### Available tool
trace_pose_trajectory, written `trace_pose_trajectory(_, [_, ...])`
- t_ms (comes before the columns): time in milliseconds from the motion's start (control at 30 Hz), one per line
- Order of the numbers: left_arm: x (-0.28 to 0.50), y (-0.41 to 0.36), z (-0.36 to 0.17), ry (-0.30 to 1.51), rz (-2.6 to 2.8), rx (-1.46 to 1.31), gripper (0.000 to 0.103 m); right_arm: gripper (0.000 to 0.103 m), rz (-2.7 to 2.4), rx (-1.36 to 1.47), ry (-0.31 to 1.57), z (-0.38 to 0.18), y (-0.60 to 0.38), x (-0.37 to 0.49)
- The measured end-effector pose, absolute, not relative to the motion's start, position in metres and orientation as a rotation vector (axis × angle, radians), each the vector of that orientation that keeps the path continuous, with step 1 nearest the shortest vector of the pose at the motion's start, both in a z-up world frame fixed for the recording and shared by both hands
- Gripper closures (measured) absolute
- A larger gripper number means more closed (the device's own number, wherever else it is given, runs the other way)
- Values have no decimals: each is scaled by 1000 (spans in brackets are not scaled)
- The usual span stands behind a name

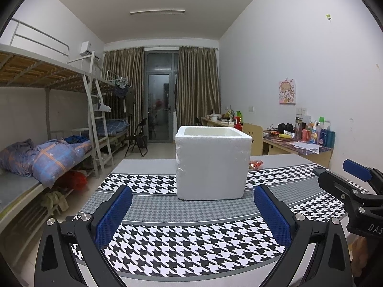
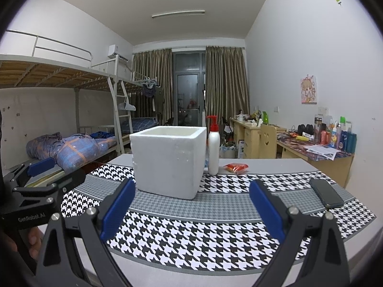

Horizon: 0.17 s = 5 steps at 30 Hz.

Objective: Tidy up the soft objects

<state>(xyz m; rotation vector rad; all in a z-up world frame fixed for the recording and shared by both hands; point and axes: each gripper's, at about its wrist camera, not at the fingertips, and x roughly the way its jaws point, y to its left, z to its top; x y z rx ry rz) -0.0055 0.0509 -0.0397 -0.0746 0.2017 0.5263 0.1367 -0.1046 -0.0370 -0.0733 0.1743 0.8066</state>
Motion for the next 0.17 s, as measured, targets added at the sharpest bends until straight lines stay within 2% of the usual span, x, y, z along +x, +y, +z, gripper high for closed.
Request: trace_pose_trajectory(167, [-5, 50, -41, 200, 516, -69, 1, 5, 807, -73, 177, -38, -103, 137])
